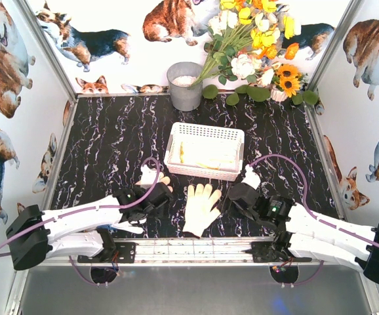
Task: Put the gloves into the storage basket
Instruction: Turn over the glove at the center of the board, then move the glove to the center of the board.
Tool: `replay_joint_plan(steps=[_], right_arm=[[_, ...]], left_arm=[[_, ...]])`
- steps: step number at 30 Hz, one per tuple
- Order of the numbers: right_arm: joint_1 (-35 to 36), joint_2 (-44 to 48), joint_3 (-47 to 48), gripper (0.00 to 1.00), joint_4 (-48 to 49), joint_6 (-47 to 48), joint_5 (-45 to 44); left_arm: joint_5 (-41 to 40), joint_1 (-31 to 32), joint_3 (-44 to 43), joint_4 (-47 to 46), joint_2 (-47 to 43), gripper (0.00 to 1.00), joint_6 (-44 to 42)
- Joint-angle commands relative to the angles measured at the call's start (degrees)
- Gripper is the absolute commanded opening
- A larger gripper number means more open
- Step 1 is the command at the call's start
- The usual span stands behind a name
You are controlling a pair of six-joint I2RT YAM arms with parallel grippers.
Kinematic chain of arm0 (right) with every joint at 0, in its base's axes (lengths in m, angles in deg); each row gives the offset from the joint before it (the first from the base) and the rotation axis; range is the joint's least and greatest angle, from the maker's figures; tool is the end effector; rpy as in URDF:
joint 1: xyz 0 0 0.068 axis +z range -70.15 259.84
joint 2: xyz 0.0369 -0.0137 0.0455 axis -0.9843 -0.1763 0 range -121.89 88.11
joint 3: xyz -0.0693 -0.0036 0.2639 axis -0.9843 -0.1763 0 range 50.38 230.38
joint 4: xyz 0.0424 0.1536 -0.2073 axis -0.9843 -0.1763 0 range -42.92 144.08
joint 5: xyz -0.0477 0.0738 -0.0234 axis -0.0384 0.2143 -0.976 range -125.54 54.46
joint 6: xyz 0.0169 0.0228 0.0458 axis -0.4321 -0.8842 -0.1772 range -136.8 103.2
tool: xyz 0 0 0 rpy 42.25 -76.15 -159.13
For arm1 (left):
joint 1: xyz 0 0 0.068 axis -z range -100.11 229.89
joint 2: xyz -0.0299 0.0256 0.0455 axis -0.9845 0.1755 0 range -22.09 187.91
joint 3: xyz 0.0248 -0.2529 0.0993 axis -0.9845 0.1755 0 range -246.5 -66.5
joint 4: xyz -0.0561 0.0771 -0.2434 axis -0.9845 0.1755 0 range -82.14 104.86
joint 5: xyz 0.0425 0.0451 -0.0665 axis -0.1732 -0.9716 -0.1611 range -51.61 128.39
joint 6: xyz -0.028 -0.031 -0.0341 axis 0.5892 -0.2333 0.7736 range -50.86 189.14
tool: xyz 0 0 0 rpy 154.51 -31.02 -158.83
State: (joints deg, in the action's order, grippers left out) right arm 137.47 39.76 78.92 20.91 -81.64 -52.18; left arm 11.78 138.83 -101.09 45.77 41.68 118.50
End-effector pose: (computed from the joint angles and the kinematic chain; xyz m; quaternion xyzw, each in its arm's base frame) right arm 0.0946 0.1300 0.1979 0.1049 0.9336 0.2092 0.2714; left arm 0.1105 -0.1525 0.1858 0.0341 0.9543 -0.0246 0.2960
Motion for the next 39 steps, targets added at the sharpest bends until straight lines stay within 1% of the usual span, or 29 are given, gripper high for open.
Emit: replay_joint_plan(steps=[1, 5, 8, 11, 15, 17, 23, 26, 27, 31, 33, 36, 39], right_arm=[[-0.24, 0.1, 0.19, 0.46, 2.46, 0.14, -0.69], [-0.24, -0.24, 0.46, 0.46, 2.79, 0.35, -0.32], [-0.28, -0.01, 0.59, 0.46, 2.83, 0.44, -0.32], [-0.39, 0.16, 0.62, 0.46, 2.69, 0.54, -0.32], [-0.5, 0.17, 0.88, 0.47, 2.47, 0.76, -0.15], [-0.5, 0.27, 0.99, 0.46, 2.32, 0.81, -0.14], [-0.61, 0.63, 1.22, 0.46, 2.15, 1.11, -0.08], [-0.65, 0.71, 1.35, 0.47, 2.63, 1.9, 0.3], [-0.64, 0.74, 1.28, 0.46, 3.03, 2.23, 0.52], [-0.61, 0.9, 1.25, 0.46, 3.61, 2.26, 1.06], [-0.61, 1.03, 1.34, 0.46, 3.6, 2.35, 1.23], [-0.62, 1.25, 1.44, 0.46, 3.47, 2.35, 1.49], [-0.59, 1.34, 1.44, 0.46, 3.49, 2.28, 1.35]], left_arm=[[-4.55, -2.17, -0.89, 3.47, 1.06, 0.56, 0.05], [-4.49, -4.63, -2.37, 0.67, 5.41, 0.55, -2.4], [-3.6, -5.15, -3.71, -1.07, 9.12, 0.53, -4.47], [-2.65, -5.59, -3.79, -4.26, 10.95, 0.52, -6.2], [1.61, -7.64, -2.69, -8.49, 13.53, 0.47, -8.11], [2.74, -7.95, -2.36, -9.22, 14.77, 0.42, -8.1], [4.3, -8.01, -0.41, -12.05, 14.17, 0.12, -7.53], [4.46, -7.96, -0.96, -12.17, 13.36, 0.02, -7.91], [4.85, -8.0, -1.37, -12.16, 13.24, 0.0, -8.08], [8.29, -7.96, -3.36, -12.56, 12.62, 0.0, -8.0], [12.15, -7.96, -4.56, -13.08, 12.17, 0.0, -6.76], [19.89, -7.86, -5.15, -15.7, 11.18, 0.0, -2.59], [24.16, -7.21, -4.48, -19.66, 10.64, 0.0, 2.55]])
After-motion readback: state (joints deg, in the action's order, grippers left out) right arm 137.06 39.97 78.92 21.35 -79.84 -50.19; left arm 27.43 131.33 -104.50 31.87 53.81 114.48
